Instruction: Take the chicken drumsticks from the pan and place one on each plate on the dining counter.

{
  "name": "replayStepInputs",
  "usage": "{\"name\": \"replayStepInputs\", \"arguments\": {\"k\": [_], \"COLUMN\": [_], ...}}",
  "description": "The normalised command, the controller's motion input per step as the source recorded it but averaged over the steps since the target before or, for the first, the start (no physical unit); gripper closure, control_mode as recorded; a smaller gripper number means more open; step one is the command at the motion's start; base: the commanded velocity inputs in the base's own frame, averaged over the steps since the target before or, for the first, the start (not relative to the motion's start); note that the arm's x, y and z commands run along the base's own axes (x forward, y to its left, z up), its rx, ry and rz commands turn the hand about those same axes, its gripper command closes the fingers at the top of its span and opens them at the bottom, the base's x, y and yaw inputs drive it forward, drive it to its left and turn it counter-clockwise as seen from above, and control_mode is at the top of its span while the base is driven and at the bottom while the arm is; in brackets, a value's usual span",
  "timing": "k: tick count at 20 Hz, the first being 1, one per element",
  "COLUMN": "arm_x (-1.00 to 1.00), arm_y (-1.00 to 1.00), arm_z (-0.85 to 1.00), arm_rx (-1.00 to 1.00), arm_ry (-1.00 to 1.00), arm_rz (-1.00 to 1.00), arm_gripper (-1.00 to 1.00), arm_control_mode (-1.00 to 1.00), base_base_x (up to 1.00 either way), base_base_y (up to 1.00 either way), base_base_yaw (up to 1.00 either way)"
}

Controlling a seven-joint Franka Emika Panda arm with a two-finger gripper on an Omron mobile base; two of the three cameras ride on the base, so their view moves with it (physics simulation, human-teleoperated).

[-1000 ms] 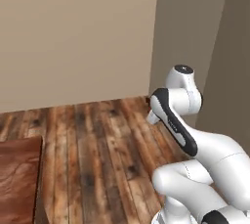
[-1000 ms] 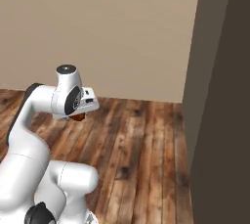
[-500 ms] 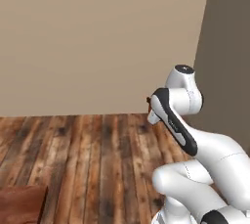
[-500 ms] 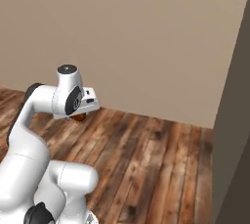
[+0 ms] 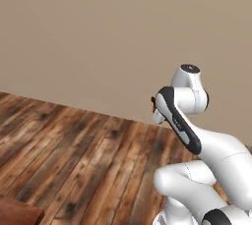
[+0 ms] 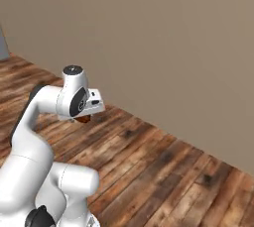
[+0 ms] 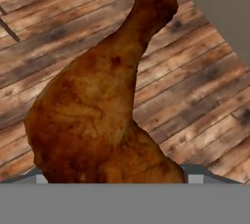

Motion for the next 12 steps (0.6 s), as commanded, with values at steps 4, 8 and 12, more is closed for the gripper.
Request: {"name": "replayStepInputs", "arguments": {"k": [4,8,12], "arm_x": [0.00,0.00,0.00], "arm_y": [0.00,0.00,0.00], "arm_z": [0.00,0.00,0.00], "arm_rx": [0.00,0.00,0.00], "arm_ry": [0.00,0.00,0.00], "arm_rz": [0.00,0.00,0.00], "arm_gripper": [1.00,1.00,1.00], "arm_control_mode": [1.00,1.00,1.00], "base_base_x": [0.81,0.82,0.89], "base_base_y": [0.00,0.00,-0.01], "base_base_yaw": [0.68,0.67,0.62]}}
